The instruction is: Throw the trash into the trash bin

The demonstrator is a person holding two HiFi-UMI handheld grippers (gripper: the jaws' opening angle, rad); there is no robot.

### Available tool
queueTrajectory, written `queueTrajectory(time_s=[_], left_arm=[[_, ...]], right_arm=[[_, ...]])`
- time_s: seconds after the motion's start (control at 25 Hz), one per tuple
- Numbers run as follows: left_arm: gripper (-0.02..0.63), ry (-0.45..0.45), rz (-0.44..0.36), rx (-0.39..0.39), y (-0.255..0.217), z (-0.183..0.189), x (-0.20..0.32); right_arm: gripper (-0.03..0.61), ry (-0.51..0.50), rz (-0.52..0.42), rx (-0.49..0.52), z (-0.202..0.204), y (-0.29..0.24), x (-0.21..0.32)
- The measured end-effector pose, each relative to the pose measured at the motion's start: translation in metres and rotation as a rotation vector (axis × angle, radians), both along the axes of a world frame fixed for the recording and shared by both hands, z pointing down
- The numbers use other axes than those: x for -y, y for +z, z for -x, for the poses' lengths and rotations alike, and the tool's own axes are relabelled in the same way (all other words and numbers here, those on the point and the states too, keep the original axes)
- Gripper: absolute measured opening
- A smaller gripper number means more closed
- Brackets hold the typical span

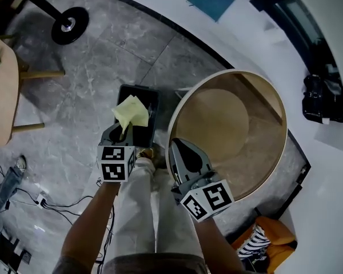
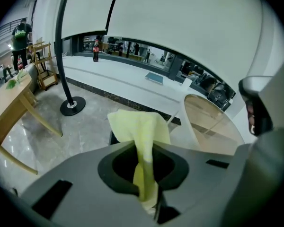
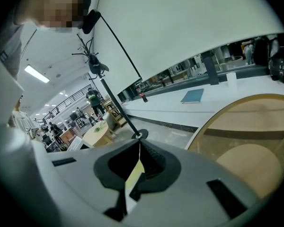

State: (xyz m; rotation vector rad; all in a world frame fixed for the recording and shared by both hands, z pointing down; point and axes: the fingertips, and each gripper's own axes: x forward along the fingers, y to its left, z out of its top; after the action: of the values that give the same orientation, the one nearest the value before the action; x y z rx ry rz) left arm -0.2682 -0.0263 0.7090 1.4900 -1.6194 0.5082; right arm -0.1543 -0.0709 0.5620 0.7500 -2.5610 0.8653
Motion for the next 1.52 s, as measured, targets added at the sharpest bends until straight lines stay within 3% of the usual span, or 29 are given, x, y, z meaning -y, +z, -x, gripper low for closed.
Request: queueTrajectory(time_s=[0.32, 0.68, 1.08, 1.2, 1.32, 1.52], left_arm=[[0.045, 0.036, 0.028, -0.022, 0.014, -0.010, 0.001], [0.183, 0.045, 0.068, -0.017, 0.025, -0.015, -0.002], [0.193, 0.058, 0.076, 0.019, 0.025, -0.021, -0.002], [0.157, 0.059, 0.070, 0.018, 0.017, -0.022, 0.000], [0.039, 0.058, 0.064, 0.061, 0.002, -0.017, 0.000], [0.019, 0.054, 0.075, 0.053, -0.030, -0.018, -0.002]], right_arm=[[0.020, 0.012, 0.024, -0.014, -0.005, 0.008, -0.005], [0.020, 0.030, 0.035, -0.013, -0.014, 0.012, -0.003], [0.020, 0.035, 0.039, -0.011, -0.025, 0.012, -0.002], [0.020, 0.034, 0.036, -0.006, -0.025, 0.006, -0.003], [0.020, 0.038, 0.035, 0.003, -0.028, -0.006, -0.003], [0.020, 0.039, 0.040, 0.017, -0.032, -0.035, -0.005]])
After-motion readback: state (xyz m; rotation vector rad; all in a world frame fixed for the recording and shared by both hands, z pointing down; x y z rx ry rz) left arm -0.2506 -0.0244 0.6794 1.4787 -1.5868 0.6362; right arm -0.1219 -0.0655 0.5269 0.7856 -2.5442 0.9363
